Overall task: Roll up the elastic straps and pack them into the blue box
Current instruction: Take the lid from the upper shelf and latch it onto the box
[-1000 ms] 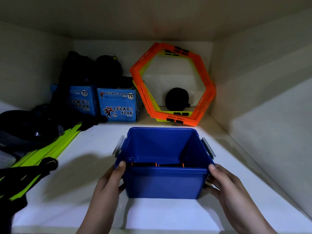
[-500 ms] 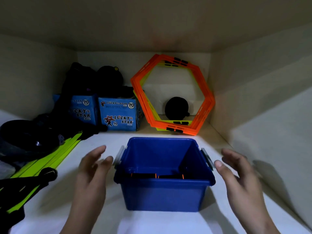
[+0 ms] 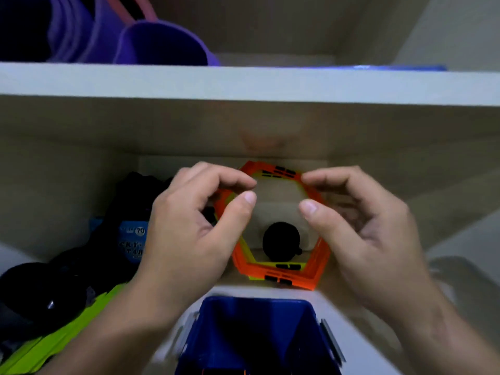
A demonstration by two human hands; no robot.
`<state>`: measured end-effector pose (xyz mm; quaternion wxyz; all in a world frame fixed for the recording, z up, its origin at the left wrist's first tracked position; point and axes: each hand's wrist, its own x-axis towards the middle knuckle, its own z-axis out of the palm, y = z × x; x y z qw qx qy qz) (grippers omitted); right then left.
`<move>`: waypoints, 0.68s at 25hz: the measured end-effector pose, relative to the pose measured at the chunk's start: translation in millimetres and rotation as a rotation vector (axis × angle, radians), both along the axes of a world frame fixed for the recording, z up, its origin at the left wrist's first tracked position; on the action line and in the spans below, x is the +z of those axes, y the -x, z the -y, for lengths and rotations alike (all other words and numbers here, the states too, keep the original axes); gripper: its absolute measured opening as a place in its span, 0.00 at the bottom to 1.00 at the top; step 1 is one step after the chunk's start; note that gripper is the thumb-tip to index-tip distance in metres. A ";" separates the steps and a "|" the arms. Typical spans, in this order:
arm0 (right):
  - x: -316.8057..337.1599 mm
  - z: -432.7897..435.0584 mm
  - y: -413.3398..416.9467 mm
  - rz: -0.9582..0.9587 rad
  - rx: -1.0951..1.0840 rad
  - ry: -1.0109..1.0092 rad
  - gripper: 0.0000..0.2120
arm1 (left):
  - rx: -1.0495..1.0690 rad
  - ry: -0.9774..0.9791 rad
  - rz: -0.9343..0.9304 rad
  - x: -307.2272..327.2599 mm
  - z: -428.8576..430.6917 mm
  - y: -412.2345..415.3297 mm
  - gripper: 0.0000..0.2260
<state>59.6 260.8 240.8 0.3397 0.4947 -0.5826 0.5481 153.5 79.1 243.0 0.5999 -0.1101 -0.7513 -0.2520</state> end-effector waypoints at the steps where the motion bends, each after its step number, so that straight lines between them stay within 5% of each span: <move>1: 11.2 -4.0 -1.3 -0.128 -0.091 0.009 0.08 | 0.065 0.100 -0.071 10.9 -2.3 -2.2 0.07; 5: 55.7 -28.6 -5.3 -0.597 -0.457 0.098 0.08 | 0.329 0.340 -0.335 55.0 -9.9 -11.7 0.08; 8: 85.4 -45.2 -7.2 -0.710 -0.631 0.145 0.11 | 0.468 0.375 -0.357 86.5 -8.0 -16.8 0.12; 14: 134.3 -52.3 5.0 -0.200 -0.930 -0.248 0.34 | 0.761 0.391 0.165 132.8 -1.9 -14.9 0.31; 17: 143.7 -63.7 5.6 -0.035 -1.025 -0.373 0.42 | 0.813 0.397 0.242 139.6 -5.0 -15.8 0.35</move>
